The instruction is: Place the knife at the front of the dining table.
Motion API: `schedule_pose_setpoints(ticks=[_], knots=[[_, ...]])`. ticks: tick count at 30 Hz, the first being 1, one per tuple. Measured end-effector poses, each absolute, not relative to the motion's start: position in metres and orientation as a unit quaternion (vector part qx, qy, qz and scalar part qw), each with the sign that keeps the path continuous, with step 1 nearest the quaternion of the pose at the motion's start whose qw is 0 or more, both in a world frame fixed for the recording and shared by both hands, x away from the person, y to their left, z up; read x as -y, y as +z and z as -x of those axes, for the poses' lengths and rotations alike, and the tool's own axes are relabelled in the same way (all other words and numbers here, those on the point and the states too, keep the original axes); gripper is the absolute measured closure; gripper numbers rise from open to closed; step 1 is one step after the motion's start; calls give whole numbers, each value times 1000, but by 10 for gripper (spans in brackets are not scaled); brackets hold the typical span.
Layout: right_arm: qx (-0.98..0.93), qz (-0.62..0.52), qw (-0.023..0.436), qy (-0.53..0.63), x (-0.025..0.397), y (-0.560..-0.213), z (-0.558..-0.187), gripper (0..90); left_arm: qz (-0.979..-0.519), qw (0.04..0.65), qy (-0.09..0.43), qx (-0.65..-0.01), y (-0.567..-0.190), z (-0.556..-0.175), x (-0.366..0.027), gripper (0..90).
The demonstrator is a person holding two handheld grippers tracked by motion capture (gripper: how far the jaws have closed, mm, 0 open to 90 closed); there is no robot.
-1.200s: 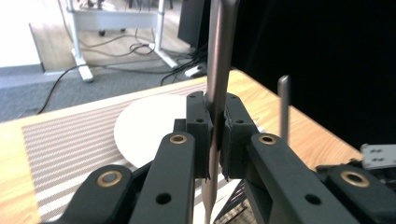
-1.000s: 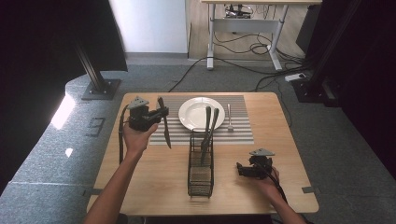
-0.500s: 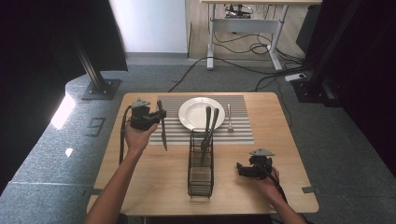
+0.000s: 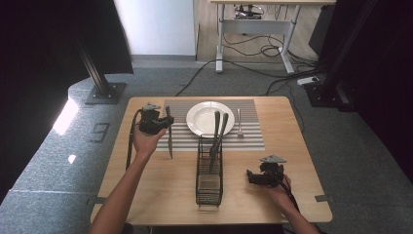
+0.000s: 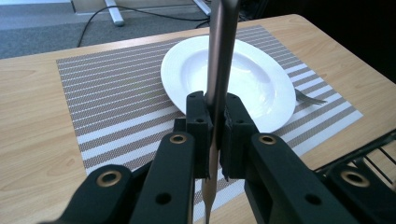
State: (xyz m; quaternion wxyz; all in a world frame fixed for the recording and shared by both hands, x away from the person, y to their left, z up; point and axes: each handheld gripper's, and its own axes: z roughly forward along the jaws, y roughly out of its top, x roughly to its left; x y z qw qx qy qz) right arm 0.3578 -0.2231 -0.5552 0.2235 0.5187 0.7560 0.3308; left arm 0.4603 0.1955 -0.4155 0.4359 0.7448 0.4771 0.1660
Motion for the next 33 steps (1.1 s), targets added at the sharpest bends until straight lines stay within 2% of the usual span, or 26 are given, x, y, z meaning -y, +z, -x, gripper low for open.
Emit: schedule_pose_setpoints(ticks=[13, 27, 33], knots=[[-756, -518, 224, 331, 223, -555, -358, 87, -735, 430, 176, -493, -435, -482, -187, 836], [-757, -518, 223, 332, 223, -555, -358, 89, -701, 433, 126, -552, -480, -527, -201, 833], [-757, -517, 222, 332, 223, -555, -358, 90, -702, 416, 125, -564, -491, -534, -206, 833]])
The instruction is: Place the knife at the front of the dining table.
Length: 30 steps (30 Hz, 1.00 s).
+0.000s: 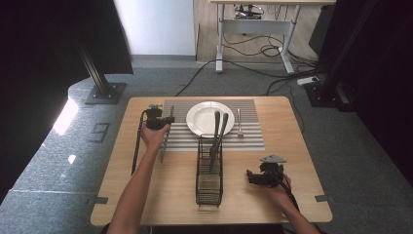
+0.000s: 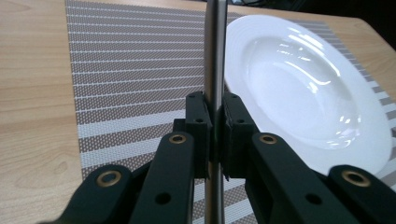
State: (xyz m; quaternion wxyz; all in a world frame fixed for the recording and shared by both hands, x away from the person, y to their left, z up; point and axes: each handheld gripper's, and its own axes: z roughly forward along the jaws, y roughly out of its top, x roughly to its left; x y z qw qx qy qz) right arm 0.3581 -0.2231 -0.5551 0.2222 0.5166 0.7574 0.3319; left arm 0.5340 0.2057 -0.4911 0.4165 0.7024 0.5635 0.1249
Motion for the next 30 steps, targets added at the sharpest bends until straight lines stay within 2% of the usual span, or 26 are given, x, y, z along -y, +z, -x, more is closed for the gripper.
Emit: schedule_pose_setpoints(ticks=[17, 30], knots=[[-759, -515, 221, 333, 223, -555, -358, 94, -715, 378, 131, -573, -503, -540, -196, 835], [-760, -512, 221, 334, 222, -555, -359, 97, -728, 328, 137, -586, -503, -563, -177, 835]])
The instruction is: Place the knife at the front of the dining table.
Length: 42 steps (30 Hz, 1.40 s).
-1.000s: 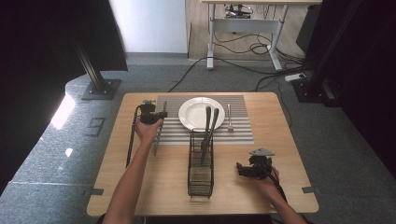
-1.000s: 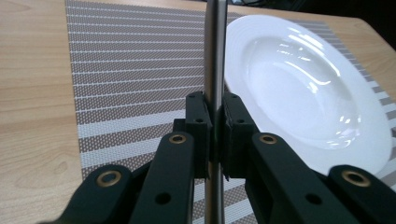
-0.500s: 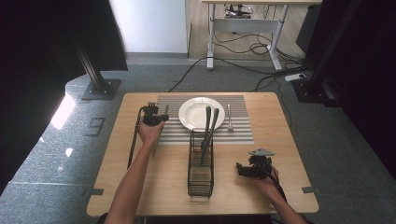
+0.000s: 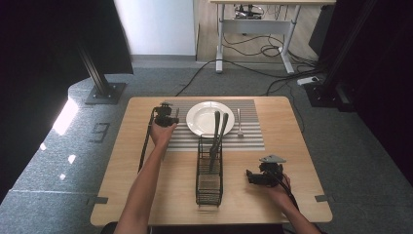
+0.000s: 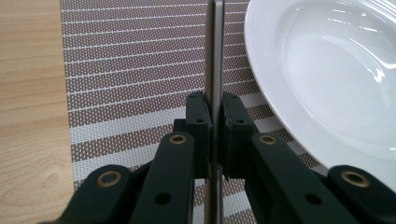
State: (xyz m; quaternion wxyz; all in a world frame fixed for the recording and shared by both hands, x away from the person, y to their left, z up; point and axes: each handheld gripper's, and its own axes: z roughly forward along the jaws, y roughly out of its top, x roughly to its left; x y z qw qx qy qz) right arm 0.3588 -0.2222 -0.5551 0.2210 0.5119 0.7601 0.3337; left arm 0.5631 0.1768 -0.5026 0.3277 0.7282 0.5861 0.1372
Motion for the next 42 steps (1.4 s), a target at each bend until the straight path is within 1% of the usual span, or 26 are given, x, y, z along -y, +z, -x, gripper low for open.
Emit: schedule_pose_setpoints(ticks=[11, 16, 22, 32, 39, 42], knots=[[-761, -510, 221, 335, 222, -555, -359, 103, -727, 313, 119, -600, -518, -571, -178, 834], [-762, -509, 222, 335, 222, -555, -358, 107, -724, 314, 118, -602, -517, -574, -179, 834], [-762, -507, 222, 336, 221, -555, -358, 111, -712, 331, 117, -609, -510, -585, -181, 835], [-762, -508, 222, 336, 221, -555, -358, 113, -726, 296, 108, -612, -524, -595, -177, 833], [-762, -507, 222, 336, 221, -555, -358, 116, -724, 295, 117, -612, -527, -593, -174, 828], [-762, -507, 222, 336, 220, -555, -357, 116, -724, 299, 130, -608, -529, -591, -173, 826]])
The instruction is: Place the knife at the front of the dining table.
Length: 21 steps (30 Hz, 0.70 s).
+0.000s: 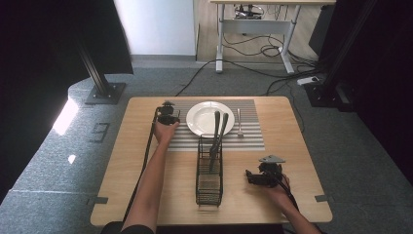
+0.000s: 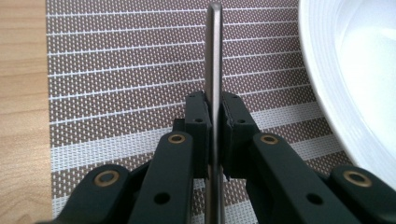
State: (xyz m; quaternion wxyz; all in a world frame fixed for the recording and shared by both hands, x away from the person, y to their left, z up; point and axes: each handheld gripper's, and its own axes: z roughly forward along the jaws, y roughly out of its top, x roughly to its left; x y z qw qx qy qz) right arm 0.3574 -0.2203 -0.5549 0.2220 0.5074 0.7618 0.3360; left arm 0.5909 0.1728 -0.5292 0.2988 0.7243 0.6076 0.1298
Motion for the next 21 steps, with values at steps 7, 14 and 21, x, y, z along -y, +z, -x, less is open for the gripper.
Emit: schedule_pose_setpoints(ticks=[7, 14, 21], knots=[[-762, -507, 224, 336, 220, -555, -357, 122, -720, 315, 133, -604, -532, -587, -176, 822], [-762, -505, 225, 336, 219, -555, -356, 124, -721, 317, 142, -600, -533, -585, -176, 816], [-762, -506, 224, 336, 219, -555, -356, 125, -723, 312, 144, -600, -532, -584, -181, 790]])
